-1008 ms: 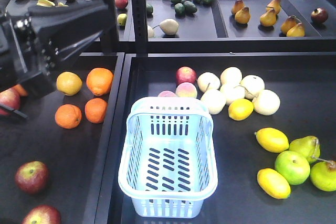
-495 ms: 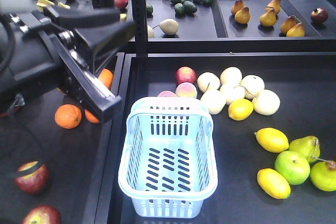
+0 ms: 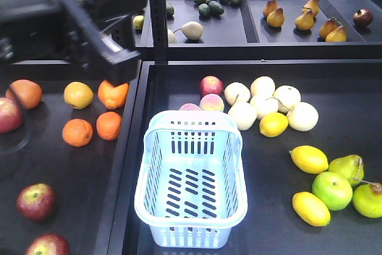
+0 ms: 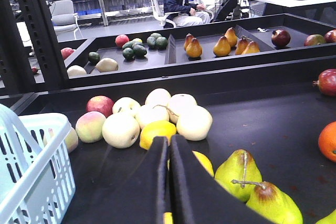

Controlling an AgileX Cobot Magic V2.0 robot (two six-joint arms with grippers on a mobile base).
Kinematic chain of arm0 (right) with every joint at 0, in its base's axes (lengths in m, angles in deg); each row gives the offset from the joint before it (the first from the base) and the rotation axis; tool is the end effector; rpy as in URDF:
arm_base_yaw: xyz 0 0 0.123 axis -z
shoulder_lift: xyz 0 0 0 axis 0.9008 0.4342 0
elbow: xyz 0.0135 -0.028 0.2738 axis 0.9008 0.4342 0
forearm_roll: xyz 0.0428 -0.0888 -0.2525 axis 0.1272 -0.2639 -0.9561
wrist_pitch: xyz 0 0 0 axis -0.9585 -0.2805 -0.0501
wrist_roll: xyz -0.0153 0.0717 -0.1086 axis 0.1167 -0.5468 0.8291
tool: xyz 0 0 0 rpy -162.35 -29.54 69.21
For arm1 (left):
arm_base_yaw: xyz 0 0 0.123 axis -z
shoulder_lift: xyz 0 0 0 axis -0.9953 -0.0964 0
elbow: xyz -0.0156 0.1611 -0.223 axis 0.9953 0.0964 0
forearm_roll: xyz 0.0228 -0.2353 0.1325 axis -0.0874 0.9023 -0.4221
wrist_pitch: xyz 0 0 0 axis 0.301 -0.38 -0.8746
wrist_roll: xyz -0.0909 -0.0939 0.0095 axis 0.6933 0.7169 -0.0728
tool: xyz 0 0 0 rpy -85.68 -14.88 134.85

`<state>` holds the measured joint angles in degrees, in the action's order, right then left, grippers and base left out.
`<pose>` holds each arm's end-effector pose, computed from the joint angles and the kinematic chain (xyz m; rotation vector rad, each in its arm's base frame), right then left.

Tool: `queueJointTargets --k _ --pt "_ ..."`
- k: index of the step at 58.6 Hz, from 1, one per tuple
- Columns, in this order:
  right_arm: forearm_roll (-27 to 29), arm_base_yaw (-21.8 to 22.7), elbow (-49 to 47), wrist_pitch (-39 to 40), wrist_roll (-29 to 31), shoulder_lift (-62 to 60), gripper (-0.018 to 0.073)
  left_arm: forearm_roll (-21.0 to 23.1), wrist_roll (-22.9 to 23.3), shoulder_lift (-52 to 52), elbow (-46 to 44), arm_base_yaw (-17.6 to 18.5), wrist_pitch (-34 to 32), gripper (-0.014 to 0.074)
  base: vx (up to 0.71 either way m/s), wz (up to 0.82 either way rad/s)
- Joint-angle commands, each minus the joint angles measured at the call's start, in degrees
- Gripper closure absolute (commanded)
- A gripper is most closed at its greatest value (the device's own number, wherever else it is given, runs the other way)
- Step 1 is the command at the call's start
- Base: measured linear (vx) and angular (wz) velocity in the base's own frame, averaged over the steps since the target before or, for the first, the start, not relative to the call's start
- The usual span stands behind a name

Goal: Pick three apples into basket with both arms
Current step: 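Swing the left gripper over the basket handle, then lower the left gripper and close it on the basket handle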

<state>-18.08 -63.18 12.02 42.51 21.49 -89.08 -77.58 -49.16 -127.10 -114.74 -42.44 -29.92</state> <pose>0.1255 -0.0050 0.1888 0.0833 1.6385 0.0175 0.2307 -0.2046 0.4441 0.7303 1.5927 -0.4180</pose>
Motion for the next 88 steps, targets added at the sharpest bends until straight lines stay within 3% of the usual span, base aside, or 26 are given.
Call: queueJointTargets --k 1,8,20,25,36,44,49,58,61,65,80,88 --pt "-0.1 0.2 0.8 4.3 0.4 -0.7 0.0564 1.0 -0.1 -3.1 -5.3 0.3 2.5 0.0583 0.0 0.0" --pt "-0.1 0.2 0.8 4.3 0.4 -0.7 0.0564 5.6 -1.1 -8.5 -9.6 0.3 8.4 0.0583 0.0 0.0" --pt "-0.1 0.2 0.8 4.3 0.4 -0.7 0.0564 19.6 -13.5 -16.7 -19.9 0.3 22.4 0.0583 0.0 0.0" --pt "-0.1 0.2 0.8 4.3 0.4 -0.7 0.0564 21.8 -15.0 -19.5 -24.3 0.3 25.5 0.0582 0.0 0.0" --pt "-0.1 0.2 0.8 4.3 0.4 -0.7 0.0564 19.4 -13.1 -23.3 -28.6 0.3 25.9 0.0556 0.0 0.0" --pt "-0.1 0.2 0.8 4.3 0.4 -0.7 0.0564 18.4 -11.8 -24.3 -28.7 0.3 28.4 0.046 0.0 0.0" --pt "-0.1 0.2 0.8 4.3 0.4 -0.7 0.0564 13.0 -10.6 -25.3 -28.7 0.3 30.4 0.0351 0.0 0.0" --pt "-0.1 0.2 0.8 4.3 0.4 -0.7 0.0564 -1.4 -6.6 -28.1 -28.7 0.3 32.1 0.0135 0.0 0.0" --pt "-0.1 0.2 0.8 4.3 0.4 -0.7 0.0564 -3.9 -4.8 -29.0 -28.7 0.3 31.5 0.0076 0.0 0.0" --pt "-0.1 0.2 0.8 4.3 0.4 -0.7 0.0564 -4.0 -4.3 -30.0 -28.7 0.3 31.1 0.0033 0.0 0.0" --pt "-0.1 0.2 0.8 4.3 0.4 -0.7 0.0564 -4.2 -5.6 -37.1 -28.7 0.3 34.4 0.0054 0.0 0.0" --pt "-0.1 0.2 0.8 4.3 0.4 -0.7 0.0564 -6.5 -6.1 -40.2 -28.7 0.3 34.3 0.0073 0.0 0.0"
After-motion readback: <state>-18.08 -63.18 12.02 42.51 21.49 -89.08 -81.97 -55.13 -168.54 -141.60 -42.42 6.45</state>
